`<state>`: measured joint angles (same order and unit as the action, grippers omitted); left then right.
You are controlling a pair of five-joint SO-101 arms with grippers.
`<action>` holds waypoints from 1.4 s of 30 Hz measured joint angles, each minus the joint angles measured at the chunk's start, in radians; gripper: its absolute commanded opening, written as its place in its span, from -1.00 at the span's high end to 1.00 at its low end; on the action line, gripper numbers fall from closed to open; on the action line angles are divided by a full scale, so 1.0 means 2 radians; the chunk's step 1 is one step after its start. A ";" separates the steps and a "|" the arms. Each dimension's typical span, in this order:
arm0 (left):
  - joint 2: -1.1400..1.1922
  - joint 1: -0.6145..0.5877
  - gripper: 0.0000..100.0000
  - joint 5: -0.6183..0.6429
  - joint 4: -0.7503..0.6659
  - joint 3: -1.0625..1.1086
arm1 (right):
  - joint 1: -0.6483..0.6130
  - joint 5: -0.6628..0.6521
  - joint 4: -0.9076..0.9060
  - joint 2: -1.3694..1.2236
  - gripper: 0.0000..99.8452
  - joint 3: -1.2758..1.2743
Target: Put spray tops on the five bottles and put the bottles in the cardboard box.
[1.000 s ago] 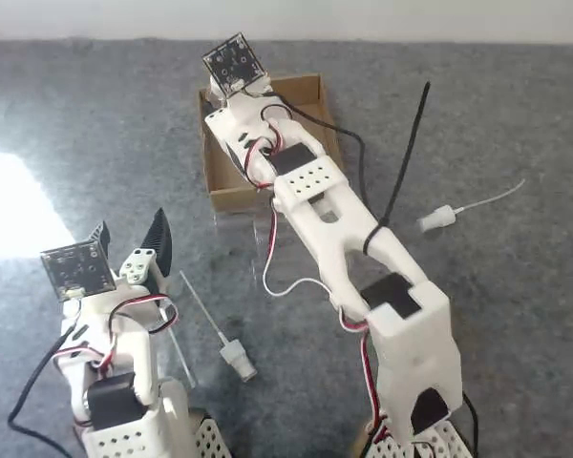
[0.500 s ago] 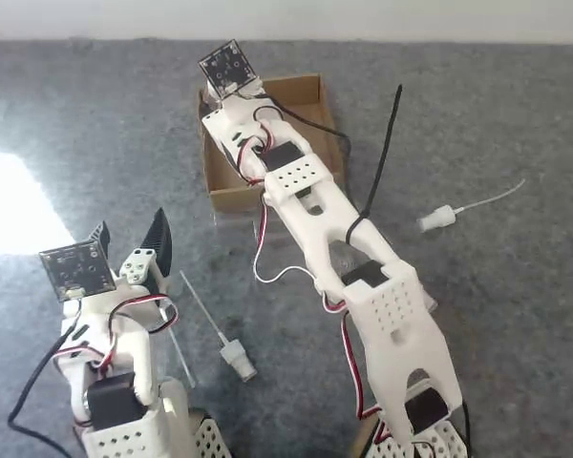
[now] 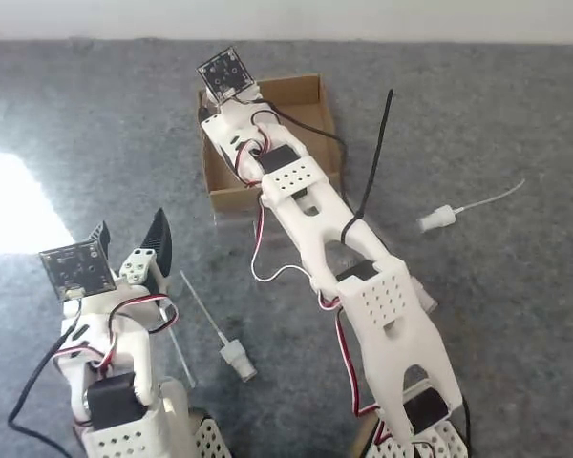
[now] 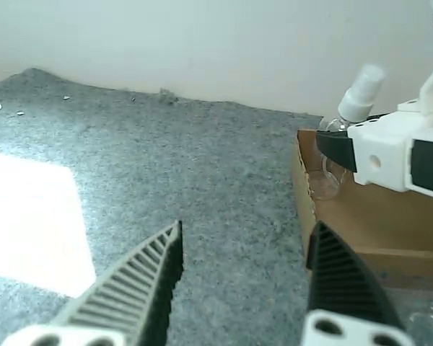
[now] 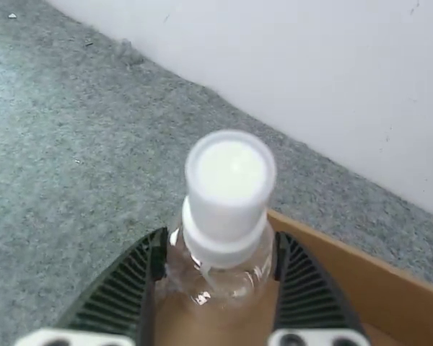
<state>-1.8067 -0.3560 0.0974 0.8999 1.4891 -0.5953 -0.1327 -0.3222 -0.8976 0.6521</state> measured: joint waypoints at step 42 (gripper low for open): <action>0.000 0.000 0.48 0.000 0.000 0.000 | -0.009 0.002 -0.137 -0.196 0.47 0.333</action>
<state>-1.8067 -0.3560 0.0974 0.8999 1.4891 -0.6137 -0.1297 -0.5969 -1.2889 1.3180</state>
